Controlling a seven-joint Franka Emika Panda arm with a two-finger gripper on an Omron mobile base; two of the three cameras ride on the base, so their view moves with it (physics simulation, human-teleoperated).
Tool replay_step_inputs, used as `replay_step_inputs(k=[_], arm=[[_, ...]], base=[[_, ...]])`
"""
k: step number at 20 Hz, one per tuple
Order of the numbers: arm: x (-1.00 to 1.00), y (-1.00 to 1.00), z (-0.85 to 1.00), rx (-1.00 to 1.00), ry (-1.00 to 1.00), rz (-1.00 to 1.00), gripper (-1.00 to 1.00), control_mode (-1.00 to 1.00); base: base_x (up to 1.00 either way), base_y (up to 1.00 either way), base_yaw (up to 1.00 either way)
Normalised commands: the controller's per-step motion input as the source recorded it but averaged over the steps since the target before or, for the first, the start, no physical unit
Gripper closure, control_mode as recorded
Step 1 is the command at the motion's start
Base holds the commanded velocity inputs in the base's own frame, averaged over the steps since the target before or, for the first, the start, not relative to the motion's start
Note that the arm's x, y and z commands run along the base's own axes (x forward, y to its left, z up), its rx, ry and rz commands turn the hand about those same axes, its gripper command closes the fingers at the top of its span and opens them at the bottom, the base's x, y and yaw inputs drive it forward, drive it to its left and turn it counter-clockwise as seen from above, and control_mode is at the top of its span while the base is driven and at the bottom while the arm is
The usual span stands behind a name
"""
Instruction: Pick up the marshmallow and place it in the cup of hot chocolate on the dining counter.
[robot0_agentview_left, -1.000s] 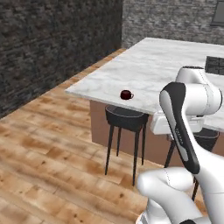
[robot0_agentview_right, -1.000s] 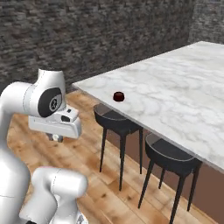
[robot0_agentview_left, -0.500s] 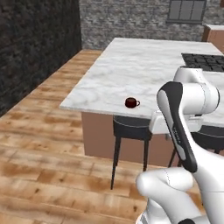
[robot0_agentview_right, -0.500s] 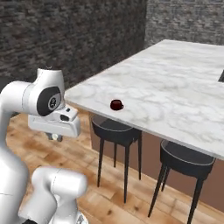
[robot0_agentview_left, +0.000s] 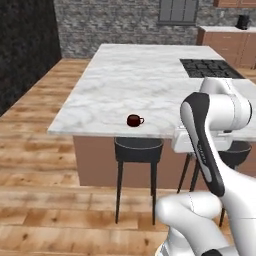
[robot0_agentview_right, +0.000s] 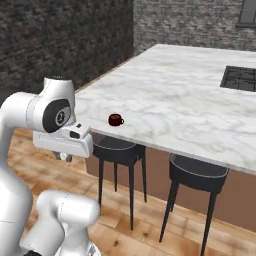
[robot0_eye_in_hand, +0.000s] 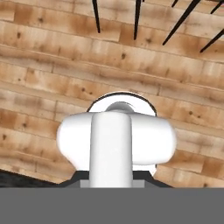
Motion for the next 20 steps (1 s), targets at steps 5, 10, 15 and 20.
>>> replay_step_inputs(k=[5, 10, 15, 20], arm=[[0.0, 0.0, 0.0, 0.0, 0.0, 0.0, 1.0, 1.0], [0.0, 0.0, 0.0, 0.0, 0.0, 0.0, 1.0, 1.0], [0.0, 0.0, 0.0, 0.0, 0.0, 0.0, 1.0, 1.0], [0.0, 0.0, 0.0, 0.0, 0.0, 0.0, 1.0, 1.0]], base=[[0.54, 0.78, -0.3], [0.84, 0.46, -0.26], [0.73, 0.01, -0.15], [0.71, 0.18, -0.14]])
